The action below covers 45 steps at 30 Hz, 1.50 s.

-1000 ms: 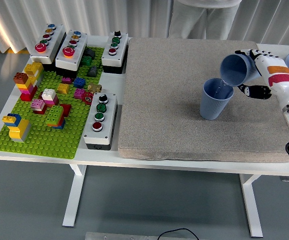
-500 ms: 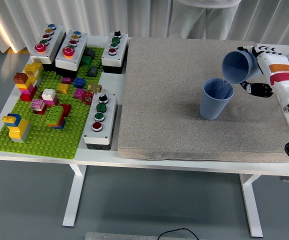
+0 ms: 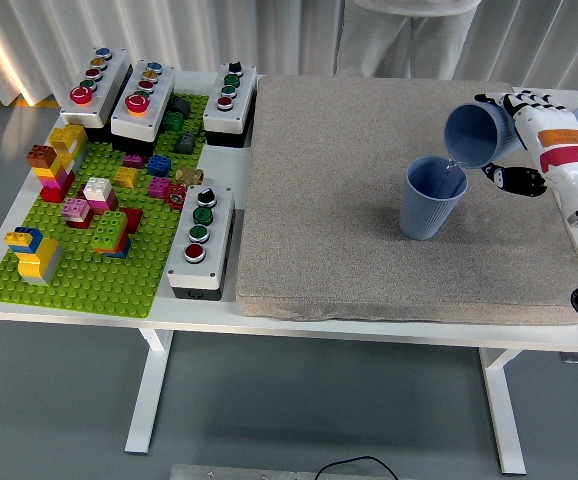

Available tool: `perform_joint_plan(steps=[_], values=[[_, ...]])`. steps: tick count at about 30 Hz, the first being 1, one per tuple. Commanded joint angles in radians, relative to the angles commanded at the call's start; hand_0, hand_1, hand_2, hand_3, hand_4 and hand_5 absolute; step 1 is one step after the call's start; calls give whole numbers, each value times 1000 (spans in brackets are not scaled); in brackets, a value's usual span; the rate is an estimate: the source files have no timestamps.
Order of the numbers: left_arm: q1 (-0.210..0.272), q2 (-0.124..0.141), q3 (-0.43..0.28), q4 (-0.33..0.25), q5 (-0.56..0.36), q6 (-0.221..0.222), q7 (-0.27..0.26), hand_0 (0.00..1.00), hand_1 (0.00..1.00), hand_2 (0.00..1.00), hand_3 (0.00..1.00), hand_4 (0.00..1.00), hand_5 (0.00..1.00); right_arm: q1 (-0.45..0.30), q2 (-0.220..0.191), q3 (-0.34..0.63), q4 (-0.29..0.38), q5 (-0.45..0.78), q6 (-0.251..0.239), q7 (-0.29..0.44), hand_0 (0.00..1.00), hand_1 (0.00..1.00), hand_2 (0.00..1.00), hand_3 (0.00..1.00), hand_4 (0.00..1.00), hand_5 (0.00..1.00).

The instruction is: Pick cup pour cup place

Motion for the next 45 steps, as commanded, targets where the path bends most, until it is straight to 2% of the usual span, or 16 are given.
perform_joint_plan(steps=[16,29,45], values=[[4,1,0,0,-1,0,1,733,781,824,680,510,945,8,-17,-24,2,8,8,-7,861,725,574,642,732,102],[5,2,2,0,-1,0,0,732,781,824,681,511,944,21,-40,-70,33,-26,-55,-56,872,725,571,635,734,101],[2,2,-3,0,3,0,1,732,780,824,681,512,942,28,-42,-91,36,-32,-72,-66,871,723,570,635,732,99]])
